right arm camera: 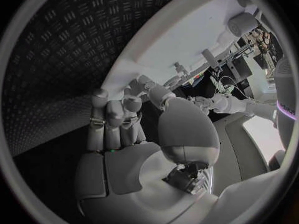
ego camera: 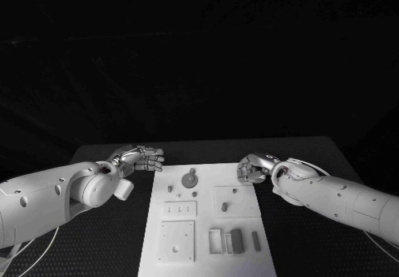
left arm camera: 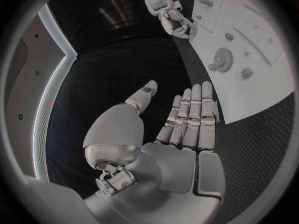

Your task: Assemble the parts on the task board

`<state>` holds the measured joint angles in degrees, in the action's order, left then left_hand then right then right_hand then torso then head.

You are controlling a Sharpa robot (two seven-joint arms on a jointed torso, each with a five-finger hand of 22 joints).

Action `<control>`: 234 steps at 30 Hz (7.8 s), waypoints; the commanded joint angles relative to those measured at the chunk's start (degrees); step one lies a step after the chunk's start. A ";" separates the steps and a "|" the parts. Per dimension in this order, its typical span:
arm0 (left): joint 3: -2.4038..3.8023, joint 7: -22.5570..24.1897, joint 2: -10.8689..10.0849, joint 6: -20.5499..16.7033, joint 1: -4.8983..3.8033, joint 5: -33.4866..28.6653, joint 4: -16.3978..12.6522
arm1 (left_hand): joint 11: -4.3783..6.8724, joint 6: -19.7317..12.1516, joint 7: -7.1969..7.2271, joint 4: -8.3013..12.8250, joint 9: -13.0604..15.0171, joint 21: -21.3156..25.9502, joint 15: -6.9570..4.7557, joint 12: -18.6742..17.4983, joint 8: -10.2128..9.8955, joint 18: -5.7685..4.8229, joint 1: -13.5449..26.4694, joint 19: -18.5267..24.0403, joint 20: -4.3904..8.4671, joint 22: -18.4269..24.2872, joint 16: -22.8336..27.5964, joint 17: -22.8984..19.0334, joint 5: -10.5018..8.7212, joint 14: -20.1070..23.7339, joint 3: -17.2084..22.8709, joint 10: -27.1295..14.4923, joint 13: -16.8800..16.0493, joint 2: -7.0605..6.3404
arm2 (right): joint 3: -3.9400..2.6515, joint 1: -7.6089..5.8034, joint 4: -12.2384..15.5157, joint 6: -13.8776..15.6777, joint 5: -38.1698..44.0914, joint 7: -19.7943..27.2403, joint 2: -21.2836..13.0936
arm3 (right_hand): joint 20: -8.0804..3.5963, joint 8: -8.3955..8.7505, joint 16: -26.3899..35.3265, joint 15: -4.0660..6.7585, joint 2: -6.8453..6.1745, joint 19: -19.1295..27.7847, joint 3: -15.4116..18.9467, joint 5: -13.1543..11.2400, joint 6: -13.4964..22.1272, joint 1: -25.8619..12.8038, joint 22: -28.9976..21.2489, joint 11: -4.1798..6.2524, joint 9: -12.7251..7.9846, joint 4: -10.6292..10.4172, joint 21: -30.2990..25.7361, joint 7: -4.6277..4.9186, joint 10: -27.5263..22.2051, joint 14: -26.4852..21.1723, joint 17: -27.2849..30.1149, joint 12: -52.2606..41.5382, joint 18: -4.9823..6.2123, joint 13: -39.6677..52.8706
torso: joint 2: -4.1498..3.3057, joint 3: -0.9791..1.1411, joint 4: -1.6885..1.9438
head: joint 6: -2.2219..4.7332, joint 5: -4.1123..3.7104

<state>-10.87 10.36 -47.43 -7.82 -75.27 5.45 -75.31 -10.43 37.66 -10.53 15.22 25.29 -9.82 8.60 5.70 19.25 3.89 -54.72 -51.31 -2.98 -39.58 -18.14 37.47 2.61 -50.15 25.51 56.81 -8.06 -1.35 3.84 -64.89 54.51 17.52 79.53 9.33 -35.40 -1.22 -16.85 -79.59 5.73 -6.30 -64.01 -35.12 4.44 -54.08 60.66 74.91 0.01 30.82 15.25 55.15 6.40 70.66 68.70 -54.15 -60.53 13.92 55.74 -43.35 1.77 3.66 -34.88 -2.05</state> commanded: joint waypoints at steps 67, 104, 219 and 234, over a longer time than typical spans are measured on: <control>0.10 -23.46 4.42 -0.68 -1.74 16.56 -5.29 | 8.31 14.03 2.32 -1.35 -0.55 -16.65 -11.33 14.10 1.79 1.21 3.24 -15.72 10.49 -16.74 -25.18 17.41 0.19 -13.89 -5.19 13.78 -22.56 -1.48 | -1.21 -4.90 22.11 -0.52 4.78 -13.24 0.63 | -1.07 -1.89 -1.01 1.11 5.50 -0.48 -0.30 0.12 -3.85 1.27 1.14 1.25 2.56 1.53 1.59 -1.26 1.92 1.30 -0.29 -0.76 1.08 0.32 | 2.32 -0.36 -1.02 | 0.96 2.22; 0.08 -23.41 6.30 -2.69 -1.74 14.51 -6.95 | 8.95 17.85 3.50 -1.20 0.18 -16.63 -11.71 17.44 2.19 0.51 7.27 -15.00 11.47 -19.40 -29.43 14.09 0.21 -12.20 -7.07 10.82 -27.46 0.36 | -0.80 -4.86 24.17 -2.30 7.02 -13.71 4.76 | -1.11 -1.93 -0.99 1.14 5.61 -0.44 -0.19 0.12 -3.92 1.37 1.11 1.27 2.73 1.52 1.63 -1.27 1.96 1.32 -0.27 -0.70 1.08 0.31 | 2.35 -0.37 -1.06 | 0.17 2.30; 0.09 -27.46 6.16 -2.95 -1.73 14.23 -7.31 | 7.43 15.99 2.42 0.51 1.34 -14.52 -10.95 17.83 0.65 0.42 7.74 -14.21 10.65 -23.05 -35.98 7.51 0.20 -8.64 -4.20 6.47 -27.14 1.29 | 0.41 -4.02 22.65 -2.43 10.81 -18.70 6.66 | -1.29 -2.02 -1.08 1.21 5.54 -0.57 0.16 0.14 -4.19 1.58 1.06 1.41 3.31 1.53 1.86 -1.41 2.29 1.62 -0.26 -0.67 1.08 0.34 | 2.29 -0.29 -1.11 | -0.53 2.07; 0.09 -28.28 5.98 -3.43 -1.73 15.65 -7.41 | 7.92 16.99 2.89 0.20 1.52 -14.46 -11.52 18.29 0.96 0.32 8.34 -14.58 11.01 -23.37 -37.16 7.28 0.20 -9.35 -4.23 7.59 -26.74 0.43 | 0.41 -3.98 22.64 -2.52 10.85 -18.91 6.35 | -1.32 -2.03 -1.08 1.22 5.50 -0.60 0.17 0.14 -4.22 1.62 1.05 1.43 3.37 1.53 1.89 -1.42 2.33 1.68 -0.25 -0.66 1.08 0.33 | 2.30 -0.35 -1.08 | -0.55 2.01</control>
<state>-10.83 -17.76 -41.53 -11.92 -76.93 20.35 -82.57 -2.35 50.07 -8.90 15.80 26.76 -24.24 -2.86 23.69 19.92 2.09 -46.77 -65.76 7.77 -62.90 -54.98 44.83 2.83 -59.19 21.19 64.11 -34.87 -0.71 4.26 -68.91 77.10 14.88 89.65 -9.40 -29.04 -2.07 -18.02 -80.52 6.65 -1.35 -64.56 -34.94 4.37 -56.06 62.00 74.93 1.44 31.71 17.00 56.68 5.26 72.70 70.40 -54.33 -61.01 14.01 56.02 -41.04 1.45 2.58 -35.45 -0.03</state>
